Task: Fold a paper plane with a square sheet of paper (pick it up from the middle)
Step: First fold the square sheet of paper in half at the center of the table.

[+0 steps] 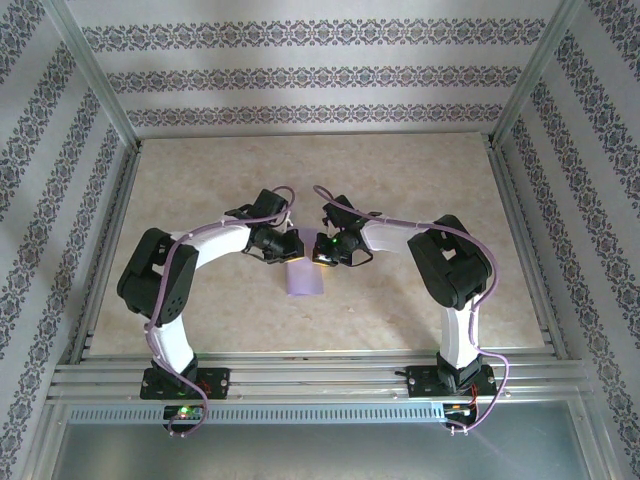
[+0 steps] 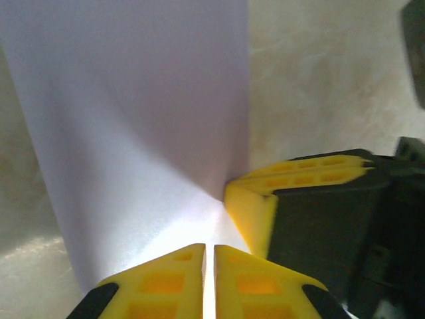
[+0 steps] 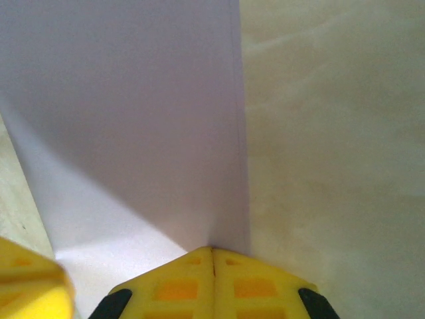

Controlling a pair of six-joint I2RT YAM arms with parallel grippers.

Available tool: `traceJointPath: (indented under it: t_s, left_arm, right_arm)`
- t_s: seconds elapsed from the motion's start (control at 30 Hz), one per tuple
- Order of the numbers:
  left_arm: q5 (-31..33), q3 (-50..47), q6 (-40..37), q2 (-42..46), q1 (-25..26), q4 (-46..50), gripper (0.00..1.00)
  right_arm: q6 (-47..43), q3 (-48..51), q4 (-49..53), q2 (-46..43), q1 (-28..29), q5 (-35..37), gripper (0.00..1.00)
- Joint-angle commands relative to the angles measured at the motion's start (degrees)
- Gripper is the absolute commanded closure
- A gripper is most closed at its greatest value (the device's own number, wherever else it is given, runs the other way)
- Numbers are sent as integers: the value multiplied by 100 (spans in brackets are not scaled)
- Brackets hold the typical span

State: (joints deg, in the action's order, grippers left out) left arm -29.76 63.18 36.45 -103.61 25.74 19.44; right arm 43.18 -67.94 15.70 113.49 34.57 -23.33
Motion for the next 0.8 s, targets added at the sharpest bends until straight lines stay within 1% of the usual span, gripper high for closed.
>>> traceJointPath:
  t_s: [0.0, 0.1, 0.4, 0.5, 0.63, 0.7, 0.77]
  left_arm:
    - [115, -99, -108, -88, -63, 146, 89]
    - [184, -304, -155, -88, -204, 96, 90]
    - [40, -801, -459, -88, -616, -120, 89]
    - [245, -848, -604, -44, -790, 69, 89]
    - [450, -667, -815, 390, -879, 458, 89]
    - [228, -606, -760, 615, -856, 384, 89]
    - [-93, -649, -543, 766, -788, 32, 89]
  right_arm:
    - [-123, 216, 948, 594, 78, 901, 97]
    - [-120, 198, 1050, 621, 85, 989, 97]
    - [-134, 79, 1473, 817, 109, 1280, 98]
    - [-145, 73, 1536, 847, 111, 1353, 98]
    - [-152, 71, 1567, 814, 126, 1427, 98]
    - [-152, 62, 1567, 800, 137, 1421, 98]
    - [-144, 59, 1567, 808, 145, 1417, 98]
